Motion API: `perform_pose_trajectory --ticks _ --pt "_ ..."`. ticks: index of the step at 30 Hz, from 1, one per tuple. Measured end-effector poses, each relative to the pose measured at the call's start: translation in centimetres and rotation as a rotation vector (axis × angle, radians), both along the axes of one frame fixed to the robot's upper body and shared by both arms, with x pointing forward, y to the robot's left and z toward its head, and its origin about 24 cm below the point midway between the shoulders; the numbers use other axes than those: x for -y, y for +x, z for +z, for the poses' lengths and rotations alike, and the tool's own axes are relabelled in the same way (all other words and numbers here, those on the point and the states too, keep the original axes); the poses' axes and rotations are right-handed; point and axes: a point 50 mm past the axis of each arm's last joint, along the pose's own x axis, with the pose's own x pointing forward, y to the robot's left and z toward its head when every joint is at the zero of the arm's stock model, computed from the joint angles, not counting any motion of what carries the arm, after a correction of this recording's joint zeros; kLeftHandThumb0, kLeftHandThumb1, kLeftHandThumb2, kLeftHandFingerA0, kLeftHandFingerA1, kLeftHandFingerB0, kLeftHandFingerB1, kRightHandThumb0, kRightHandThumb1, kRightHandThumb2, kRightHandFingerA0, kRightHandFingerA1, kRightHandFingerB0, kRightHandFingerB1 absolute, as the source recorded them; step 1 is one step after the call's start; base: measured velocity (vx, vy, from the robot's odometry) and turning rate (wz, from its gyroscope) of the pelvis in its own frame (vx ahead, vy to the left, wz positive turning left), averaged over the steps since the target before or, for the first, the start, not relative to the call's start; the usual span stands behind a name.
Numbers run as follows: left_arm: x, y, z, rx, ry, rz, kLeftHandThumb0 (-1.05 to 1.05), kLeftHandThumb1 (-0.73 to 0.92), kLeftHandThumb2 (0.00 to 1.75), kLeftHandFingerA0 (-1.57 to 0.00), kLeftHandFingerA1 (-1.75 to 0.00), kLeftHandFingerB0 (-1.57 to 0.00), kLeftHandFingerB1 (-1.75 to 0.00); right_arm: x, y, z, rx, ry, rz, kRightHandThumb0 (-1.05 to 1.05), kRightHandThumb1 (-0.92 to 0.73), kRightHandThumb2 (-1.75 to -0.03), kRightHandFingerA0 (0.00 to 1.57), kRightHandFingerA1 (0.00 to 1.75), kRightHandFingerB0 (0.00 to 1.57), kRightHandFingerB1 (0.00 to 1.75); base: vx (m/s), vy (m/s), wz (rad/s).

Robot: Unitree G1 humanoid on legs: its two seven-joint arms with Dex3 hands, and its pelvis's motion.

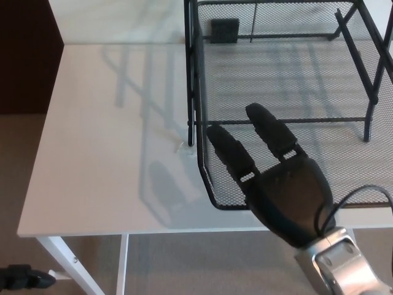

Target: The robot walk towards a table in front and then pushes a layer of a file tray back to its original position using its right hand

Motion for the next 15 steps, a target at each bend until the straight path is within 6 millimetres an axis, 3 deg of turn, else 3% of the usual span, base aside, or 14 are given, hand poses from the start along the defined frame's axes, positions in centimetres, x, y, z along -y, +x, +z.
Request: perform_pose_trajectory --ticks 3,10,15 --pt "0.0 0.0 0.0 0.001 -0.001 -0.003 -0.53 0.49 0.78 -0.61 -0.53 -0.42 -0.46 0.0 0.7 0.0 0.003 -0.012 -0.008 -0.12 -0.15 -0.58 0.00 0.19 0.02 0.23 0.00 0.000 0.00" --pt "0.1 0.1 0.1 0.003 -0.002 -0.004 -0.52 0.49 0.77 -0.61 -0.53 -0.41 -0.46 -0.2 2.2 0.3 0.002 -0.008 -0.024 -0.23 -0.25 -0.67 0.00 0.23 0.00 0.26 0.00 0.000 0.00" --pt "0.1 0.2 0.1 0.003 -0.002 -0.005 -0.51 0.49 0.76 -0.61 -0.53 -0.42 -0.46 -0.3 3.1 0.7 0.008 -0.005 -0.035 -0.49 -0.34 -0.66 0.00 0.00 0.06 0.10 0.00 0.000 0.00"
